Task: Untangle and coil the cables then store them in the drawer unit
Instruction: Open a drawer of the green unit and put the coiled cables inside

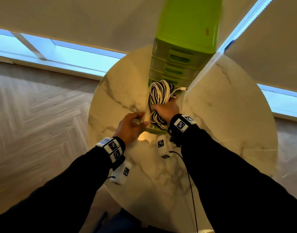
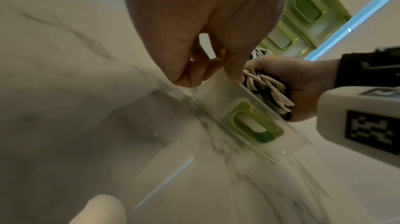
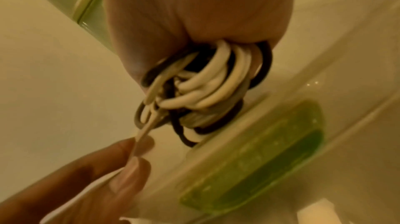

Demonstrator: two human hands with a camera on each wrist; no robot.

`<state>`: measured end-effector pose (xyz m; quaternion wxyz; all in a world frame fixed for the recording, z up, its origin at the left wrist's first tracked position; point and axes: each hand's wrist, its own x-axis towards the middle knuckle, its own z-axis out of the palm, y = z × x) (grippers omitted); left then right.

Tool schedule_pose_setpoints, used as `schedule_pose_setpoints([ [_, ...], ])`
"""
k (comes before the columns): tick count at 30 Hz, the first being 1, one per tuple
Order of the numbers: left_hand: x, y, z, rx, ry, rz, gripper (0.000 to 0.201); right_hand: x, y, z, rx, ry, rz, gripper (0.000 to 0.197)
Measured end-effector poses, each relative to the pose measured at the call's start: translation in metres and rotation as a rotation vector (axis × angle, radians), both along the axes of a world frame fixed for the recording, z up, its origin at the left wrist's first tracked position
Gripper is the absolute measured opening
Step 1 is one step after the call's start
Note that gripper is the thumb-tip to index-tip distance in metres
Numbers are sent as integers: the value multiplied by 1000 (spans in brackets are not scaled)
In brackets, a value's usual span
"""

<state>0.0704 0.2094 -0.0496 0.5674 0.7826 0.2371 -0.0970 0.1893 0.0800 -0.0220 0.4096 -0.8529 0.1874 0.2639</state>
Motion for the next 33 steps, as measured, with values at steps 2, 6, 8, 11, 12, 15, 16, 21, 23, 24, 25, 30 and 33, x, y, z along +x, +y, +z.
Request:
schedule_pose_setpoints([
  [2, 2, 3, 0, -5, -16, -13, 40, -1, 4, -6, 3, -41, -33, 84],
  [6, 3, 3, 5, 31, -48, -64, 35, -6, 15, -14, -33, -124, -75, 72],
  [8, 5, 6, 6, 55, -21, -99, 36, -8, 20, -16, -99, -135, -58, 79],
  [11, 16, 20, 10, 24, 84, -204, 40, -6, 19, -17, -325, -151, 9, 102],
  [12, 22, 25, 13, 18, 114, -224, 39, -6, 17, -17, -316, -141, 36, 105],
  [15, 47, 31, 26, 28, 38, -116, 33, -3, 14, -27, -143, -117, 83, 110],
  [16, 57, 28, 31, 34, -38, -76, 33, -4, 14, -26, -98, -119, 64, 114],
  [21, 105, -8, 44, 116, -274, -157, 34, -1, 8, -23, -56, -34, 161, 126],
  [23, 119, -15, 38, 132, -284, -192, 31, 2, -1, -23, -36, -9, 188, 129],
  [24, 124, -17, 35, 143, -272, -212, 30, 3, -5, -23, -30, -20, 188, 128],
  [25, 128, -19, 32, 152, -258, -232, 29, 3, -8, -24, -28, -29, 200, 127],
  [30, 137, -30, 29, 203, -238, -356, 26, -9, -21, -32, -62, -75, 222, 109],
  [33, 142, -32, 28, 220, -195, -398, 25, -19, -35, -8, -60, -183, 253, 94],
])
